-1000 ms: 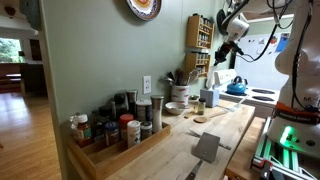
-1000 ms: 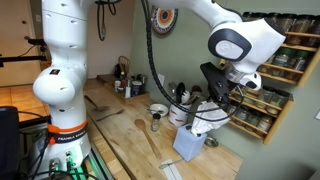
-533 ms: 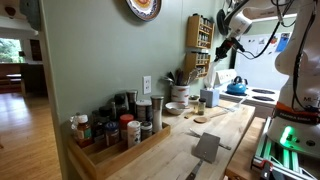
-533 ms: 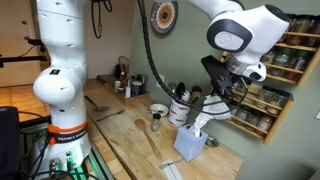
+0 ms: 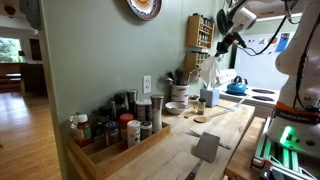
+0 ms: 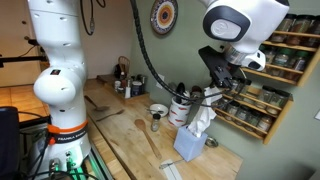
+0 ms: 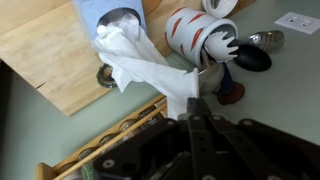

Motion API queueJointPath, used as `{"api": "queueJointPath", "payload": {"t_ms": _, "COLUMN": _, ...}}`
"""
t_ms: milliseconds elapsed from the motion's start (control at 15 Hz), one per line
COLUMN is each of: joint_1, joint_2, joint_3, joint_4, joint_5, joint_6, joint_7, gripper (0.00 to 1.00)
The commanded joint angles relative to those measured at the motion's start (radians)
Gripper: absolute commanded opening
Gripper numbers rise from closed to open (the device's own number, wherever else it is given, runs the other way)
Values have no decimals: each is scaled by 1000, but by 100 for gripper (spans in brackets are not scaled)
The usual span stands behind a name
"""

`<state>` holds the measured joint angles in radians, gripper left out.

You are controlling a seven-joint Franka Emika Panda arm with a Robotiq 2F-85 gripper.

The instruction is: Pick up one sheet of tissue from the blue tissue box and put it on the kitchen counter

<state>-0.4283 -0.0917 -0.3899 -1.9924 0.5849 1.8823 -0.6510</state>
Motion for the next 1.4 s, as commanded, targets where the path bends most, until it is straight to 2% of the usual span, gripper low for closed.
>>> {"api": "queueJointPath", "payload": {"t_ms": 0, "joint_1": 29, "joint_2": -2, "joint_3": -25, "joint_4": -20, "joint_5": 43, "joint_6": -87, "joint_7": -48, "gripper": 0}}
{"api": "queueJointPath", "payload": {"t_ms": 67, "joint_1": 29, "joint_2": -11, "joint_3": 6, "joint_4": -65, "joint_5": -80, "joint_6": 145, "joint_7": 72, "gripper": 0}}
{"api": "queueJointPath", "payload": {"t_ms": 133, "joint_1": 34, "joint_2": 0, "joint_3": -25, "joint_4": -31, "joint_5": 49, "joint_6": -69, "joint_7": -44, "gripper": 0}}
{"api": "queueJointPath", "payload": {"t_ms": 200, "joint_1": 33, "joint_2": -18, "joint_3": 4, "joint_4": -78, "joint_5": -78, "joint_6": 175, "joint_7": 81, "gripper": 0}}
{"api": "queueJointPath", "payload": {"t_ms": 267, "joint_1": 39, "joint_2": -17, "joint_3": -23, "joint_4": -50, "joint_5": 33, "joint_6": -36, "joint_7": -34, "gripper": 0}}
{"api": "queueJointPath", "payload": {"t_ms": 333, "joint_1": 36, "joint_2": -33, "joint_3": 4, "joint_4": -92, "joint_5": -95, "joint_6": 201, "joint_7": 93, "gripper": 0}}
{"api": "queueJointPath", "payload": {"t_ms": 400, "joint_1": 37, "joint_2": -25, "joint_3": -12, "joint_4": -69, "joint_5": -52, "joint_6": 89, "joint_7": 52, "gripper": 0}}
{"api": "queueJointPath", "payload": {"t_ms": 467, "joint_1": 38, "joint_2": -31, "joint_3": -3, "joint_4": -89, "joint_5": -96, "joint_6": 179, "joint_7": 103, "gripper": 0}}
{"api": "queueJointPath", "payload": {"t_ms": 533, "joint_1": 37, "joint_2": -27, "joint_3": -10, "joint_4": -84, "joint_5": -90, "joint_6": 179, "joint_7": 98, "gripper": 0}}
{"api": "queueJointPath", "payload": {"t_ms": 600, "joint_1": 46, "joint_2": -47, "joint_3": -33, "joint_4": -74, "joint_5": 26, "joint_6": 29, "joint_7": -22, "gripper": 0}}
{"api": "queueJointPath", "payload": {"t_ms": 667, "joint_1": 37, "joint_2": -57, "joint_3": -7, "joint_4": -109, "joint_5": -90, "joint_6": 214, "joint_7": 106, "gripper": 0}}
{"api": "queueJointPath", "payload": {"t_ms": 733, "joint_1": 47, "joint_2": -76, "joint_3": -37, "joint_4": -83, "joint_5": 33, "joint_6": 7, "joint_7": -36, "gripper": 0}}
{"api": "queueJointPath", "payload": {"t_ms": 800, "joint_1": 36, "joint_2": -91, "joint_3": -4, "joint_4": -124, "joint_5": -102, "joint_6": 253, "joint_7": 118, "gripper": 0}}
{"api": "queueJointPath", "payload": {"t_ms": 867, "joint_1": 52, "joint_2": -122, "joint_3": -40, "joint_4": -99, "joint_5": 18, "joint_6": 5, "joint_7": -39, "gripper": 0}}
{"api": "queueJointPath", "payload": {"t_ms": 933, "joint_1": 42, "joint_2": -136, "joint_3": 1, "joint_4": -143, "joint_5": -113, "joint_6": 267, "joint_7": 120, "gripper": 0}}
{"api": "queueJointPath", "payload": {"t_ms": 1000, "joint_1": 65, "joint_2": -161, "joint_3": -43, "joint_4": -114, "joint_5": 0, "joint_6": 8, "joint_7": -31, "gripper": 0}}
{"api": "queueJointPath", "payload": {"t_ms": 1067, "joint_1": 48, "joint_2": -172, "joint_3": 6, "joint_4": -158, "joint_5": -131, "joint_6": 277, "joint_7": 131, "gripper": 0}}
{"api": "queueJointPath", "payload": {"t_ms": 1133, "joint_1": 83, "joint_2": -183, "joint_3": -50, "joint_4": -119, "joint_5": -9, "joint_6": 13, "joint_7": -17, "gripper": 0}}
{"api": "queueJointPath", "payload": {"t_ms": 1200, "joint_1": 59, "joint_2": -190, "joint_3": 0, "joint_4": -159, "joint_5": -132, "joint_6": 243, "joint_7": 129, "gripper": 0}}
{"api": "queueJointPath", "payload": {"t_ms": 1267, "joint_1": 100, "joint_2": -210, "joint_3": -58, "joint_4": -132, "joint_5": -8, "joint_6": 20, "joint_7": -13, "gripper": 0}}
{"api": "queueJointPath", "payload": {"t_ms": 1333, "joint_1": 79, "joint_2": -217, "joint_3": -17, "joint_4": -161, "joint_5": -101, "joint_6": 171, "joint_7": 92, "gripper": 0}}
